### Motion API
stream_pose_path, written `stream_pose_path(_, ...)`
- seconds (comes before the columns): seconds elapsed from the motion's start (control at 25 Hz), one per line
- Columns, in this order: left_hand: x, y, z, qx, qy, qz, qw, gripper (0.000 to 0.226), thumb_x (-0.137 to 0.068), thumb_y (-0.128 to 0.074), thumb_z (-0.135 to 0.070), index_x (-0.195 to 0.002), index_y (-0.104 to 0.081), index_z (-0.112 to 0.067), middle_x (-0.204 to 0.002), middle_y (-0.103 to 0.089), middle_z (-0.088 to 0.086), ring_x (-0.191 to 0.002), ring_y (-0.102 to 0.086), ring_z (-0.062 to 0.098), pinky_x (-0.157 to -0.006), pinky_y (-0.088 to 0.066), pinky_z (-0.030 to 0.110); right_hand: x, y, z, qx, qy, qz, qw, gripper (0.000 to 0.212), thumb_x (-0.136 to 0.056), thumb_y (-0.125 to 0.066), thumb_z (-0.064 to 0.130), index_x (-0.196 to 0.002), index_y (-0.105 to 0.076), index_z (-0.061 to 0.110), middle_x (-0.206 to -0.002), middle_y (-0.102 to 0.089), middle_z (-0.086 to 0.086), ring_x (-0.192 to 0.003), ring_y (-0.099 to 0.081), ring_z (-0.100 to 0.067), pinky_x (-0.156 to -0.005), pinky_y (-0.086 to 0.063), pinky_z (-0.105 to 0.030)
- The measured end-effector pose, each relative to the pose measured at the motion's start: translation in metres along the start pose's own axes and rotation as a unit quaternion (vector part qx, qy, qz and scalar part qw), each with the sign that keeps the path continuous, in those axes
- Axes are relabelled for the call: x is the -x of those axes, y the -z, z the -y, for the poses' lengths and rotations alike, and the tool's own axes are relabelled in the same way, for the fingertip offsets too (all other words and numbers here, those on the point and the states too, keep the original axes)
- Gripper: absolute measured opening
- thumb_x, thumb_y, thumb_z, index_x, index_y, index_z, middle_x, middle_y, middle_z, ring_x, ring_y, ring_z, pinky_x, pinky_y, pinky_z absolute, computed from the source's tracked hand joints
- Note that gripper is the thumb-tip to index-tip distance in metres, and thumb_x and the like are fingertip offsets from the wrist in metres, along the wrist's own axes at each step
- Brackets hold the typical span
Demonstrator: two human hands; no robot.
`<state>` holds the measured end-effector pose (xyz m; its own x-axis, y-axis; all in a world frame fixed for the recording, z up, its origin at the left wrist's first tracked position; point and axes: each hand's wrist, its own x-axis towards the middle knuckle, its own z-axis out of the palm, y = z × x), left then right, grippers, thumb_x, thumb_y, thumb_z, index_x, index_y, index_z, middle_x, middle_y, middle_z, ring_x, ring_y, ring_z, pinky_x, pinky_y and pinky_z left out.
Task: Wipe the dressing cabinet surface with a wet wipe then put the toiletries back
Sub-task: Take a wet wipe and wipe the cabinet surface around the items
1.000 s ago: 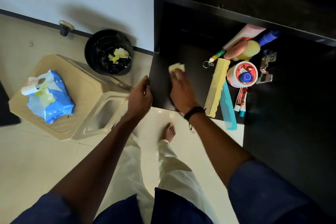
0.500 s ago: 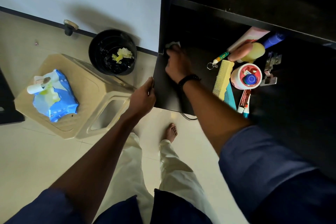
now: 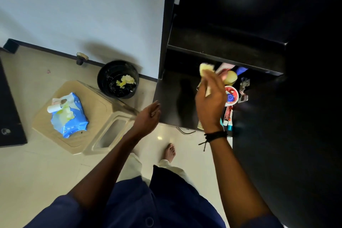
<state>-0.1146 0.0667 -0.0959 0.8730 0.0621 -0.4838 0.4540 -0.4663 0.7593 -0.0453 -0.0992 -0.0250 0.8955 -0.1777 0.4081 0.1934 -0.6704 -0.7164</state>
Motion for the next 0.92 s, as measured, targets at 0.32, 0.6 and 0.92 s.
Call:
stream_pose_path(0.32,-0.006,0.042,-0.038,0.083,-0.068,-0.037,0.994,0.045,-0.097,-0.048,-0.018,-0.141,-0.040,-0.010,-0.141,-0.049,0.005,-0.128,-0.049,0.017,-0.099,-0.036,0.023,-0.056,-0.014,0.037,0.140,0.008,0.087,0.986,0.032,-0.084,-0.053,-0.003,-0.113,-0.065,0.004,-0.120,-0.065,-0.013,-0.111,-0.056,-0.031,-0.105,-0.040,-0.034)
stream_pose_path(0.6,-0.005,0.093,-0.045,0.212,-0.076,-0.046,0.973,0.038,-0.097,-0.050,-0.023,-0.134,-0.051,-0.013,-0.126,-0.061,-0.003,-0.107,-0.056,-0.004,-0.092,-0.045,0.019,-0.017,-0.071,0.082,-0.310,-0.344,0.209,0.861,0.028,-0.089,-0.055,-0.003,-0.115,-0.064,0.002,-0.109,-0.069,-0.012,-0.091,-0.066,-0.015,-0.076,-0.054,-0.015)
stream_pose_path(0.92,-0.023,0.156,-0.008,0.293,0.010,-0.187,0.938,0.030,-0.085,-0.067,-0.009,-0.115,-0.060,-0.009,-0.095,-0.065,0.004,-0.081,-0.067,0.015,-0.062,-0.058,0.025,-0.002,-0.147,0.106,-0.252,-0.345,0.351,0.833,0.022,-0.087,-0.056,-0.002,-0.092,-0.069,0.016,-0.085,-0.070,-0.005,-0.073,-0.065,-0.014,-0.059,-0.052,-0.022)
